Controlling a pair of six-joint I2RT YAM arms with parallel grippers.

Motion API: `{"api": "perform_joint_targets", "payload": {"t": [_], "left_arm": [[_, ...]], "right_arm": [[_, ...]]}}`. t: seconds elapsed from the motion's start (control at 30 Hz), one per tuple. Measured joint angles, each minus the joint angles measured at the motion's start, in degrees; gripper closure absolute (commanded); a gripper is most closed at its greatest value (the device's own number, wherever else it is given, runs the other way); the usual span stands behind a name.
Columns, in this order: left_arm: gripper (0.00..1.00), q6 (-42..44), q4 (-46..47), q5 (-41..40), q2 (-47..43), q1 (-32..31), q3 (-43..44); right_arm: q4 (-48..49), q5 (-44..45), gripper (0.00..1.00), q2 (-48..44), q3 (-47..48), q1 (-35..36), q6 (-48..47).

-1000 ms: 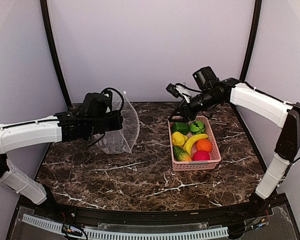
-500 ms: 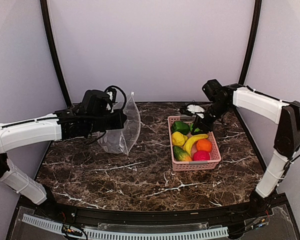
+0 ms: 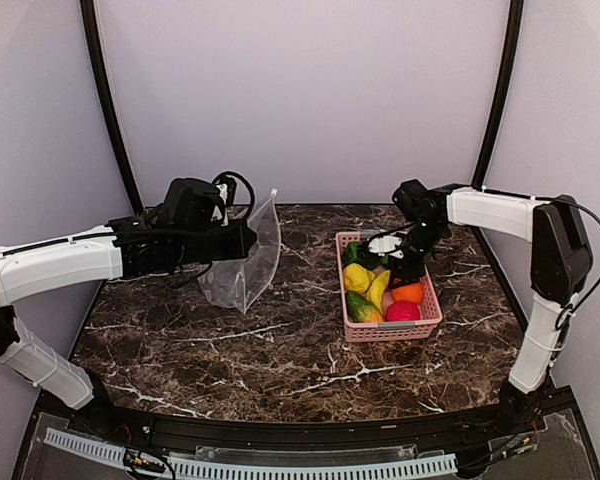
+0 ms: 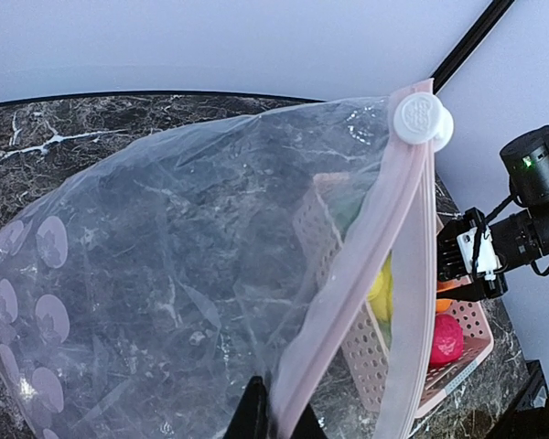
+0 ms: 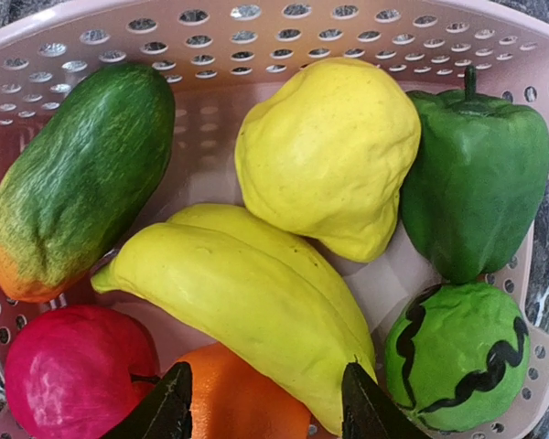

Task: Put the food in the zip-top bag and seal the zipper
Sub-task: Pick up the fake fruit from the bin.

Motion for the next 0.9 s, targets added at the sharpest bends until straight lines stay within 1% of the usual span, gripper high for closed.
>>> {"api": "perform_joint_targets", "payload": {"t": [0.4, 0.43, 0.53, 0.63, 0.8, 0.9], "left_arm": [[0.93, -0.4, 0.0, 1.0, 0.0, 0.0, 0.0], [0.93, -0.4, 0.0, 1.0, 0.0, 0.0, 0.0], [0.93, -0.6, 0.1, 1.2, 0.0, 0.0, -0.3], [0.93, -1.0, 0.2, 1.4, 0.0, 0.0, -0.7], [0.93, -1.6, 0.2, 1.7, 0.0, 0.0, -1.0], [0.93, -1.8, 0.3, 1.8, 0.0, 0.0, -1.1]], "right_arm": [[6.5, 3.7, 0.44, 4.7, -0.3, 1.2, -4.0], [7.0, 3.8, 0.45, 4.9, -0.5, 1.2, -4.3], [8.2, 4.8, 0.56, 4.9, -0.8, 1.6, -5.6], [8.7, 5.4, 0.64, 4.8, -0.7, 1.7, -6.9], [8.2, 6.0, 0.71, 3.3, -0.7, 1.7, -7.6], [7.2, 5.8, 0.74, 0.4, -0.6, 1.7, -6.9]]}}
